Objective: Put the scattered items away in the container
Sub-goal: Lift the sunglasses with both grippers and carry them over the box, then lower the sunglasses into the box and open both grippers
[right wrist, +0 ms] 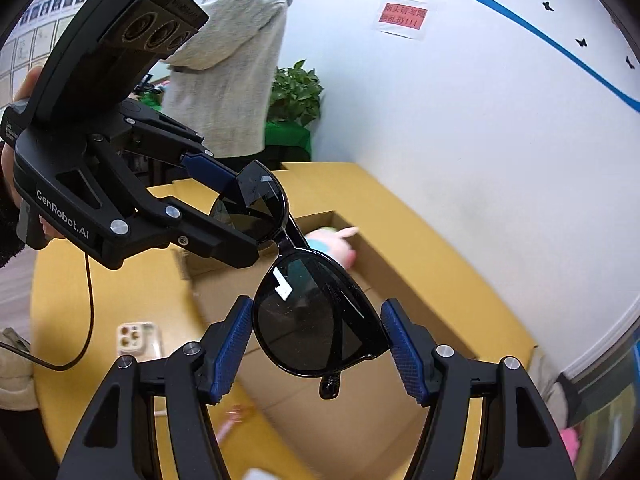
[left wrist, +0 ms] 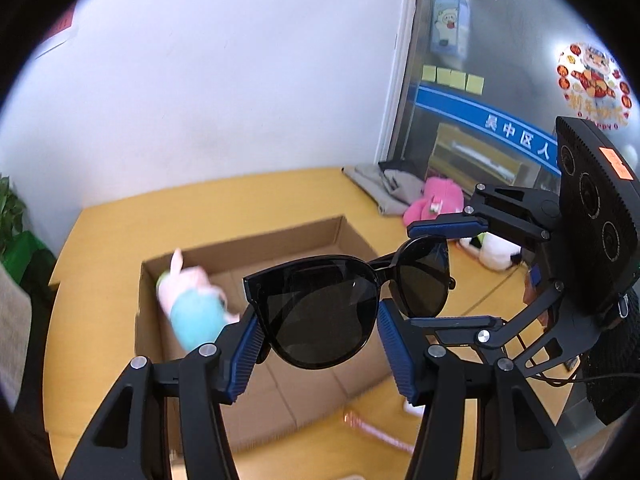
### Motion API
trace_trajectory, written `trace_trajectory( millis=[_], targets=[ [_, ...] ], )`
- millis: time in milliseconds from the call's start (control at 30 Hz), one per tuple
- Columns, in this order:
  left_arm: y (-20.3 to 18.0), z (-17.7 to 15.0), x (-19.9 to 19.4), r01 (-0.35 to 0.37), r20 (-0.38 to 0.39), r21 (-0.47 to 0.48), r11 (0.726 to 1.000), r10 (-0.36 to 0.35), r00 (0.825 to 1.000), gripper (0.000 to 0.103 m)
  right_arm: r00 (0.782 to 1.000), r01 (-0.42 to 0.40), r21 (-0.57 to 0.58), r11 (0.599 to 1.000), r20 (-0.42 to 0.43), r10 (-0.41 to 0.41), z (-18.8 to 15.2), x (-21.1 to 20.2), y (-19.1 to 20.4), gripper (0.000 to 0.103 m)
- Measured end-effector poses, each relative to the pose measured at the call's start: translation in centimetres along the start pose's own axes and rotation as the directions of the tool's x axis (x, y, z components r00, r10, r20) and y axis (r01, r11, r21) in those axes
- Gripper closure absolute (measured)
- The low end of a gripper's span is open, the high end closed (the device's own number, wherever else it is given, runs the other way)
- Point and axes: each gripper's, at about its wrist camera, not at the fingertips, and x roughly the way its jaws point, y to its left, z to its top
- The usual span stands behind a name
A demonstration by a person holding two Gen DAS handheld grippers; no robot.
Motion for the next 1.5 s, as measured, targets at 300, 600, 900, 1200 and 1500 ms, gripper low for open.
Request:
trace_trajectory(
  millis=[300,600,900,1200,1500],
  targets=[
    [3.2,6.4,6.1,0.038,0.007,-0.018,0.999,-0.038,0.999,0.047,0.995,0.054,-0.021,0.998,-0.078,-0.056,3.6,5.0,-8.5,0.033],
    [7.4,7.4,16.7,0.011,-0.113,-0.07,0.998,-0.019,0.993,0.047,0.987,-0.02,0.046,0.999,-0.157,0.027,0.5,13.9,-14.4,0.033],
    [11.4,3.7,27.0,-0.011,-0.279,-0.159,0.987,-0.035,0.96,0.047,0.952,-0.12,0.166,0.979,-0.262,0.161,-5.6,25.4,-17.0,0.033],
    [13.2,1.4,32.8,-0.071,-0.387,-0.186,0.98,-0.007,0.922,0.046,0.918,-0.131,0.215,0.968,-0.342,0.2,-9.6,32.5,-16.2,0.033],
    [13.1,0.3,35.1,-0.224,-0.487,-0.125,0.967,0.136,0.863,0.044,0.911,-0.089,0.256,0.962,-0.37,0.183,-10.9,35.1,-16.3,0.032]
  ],
)
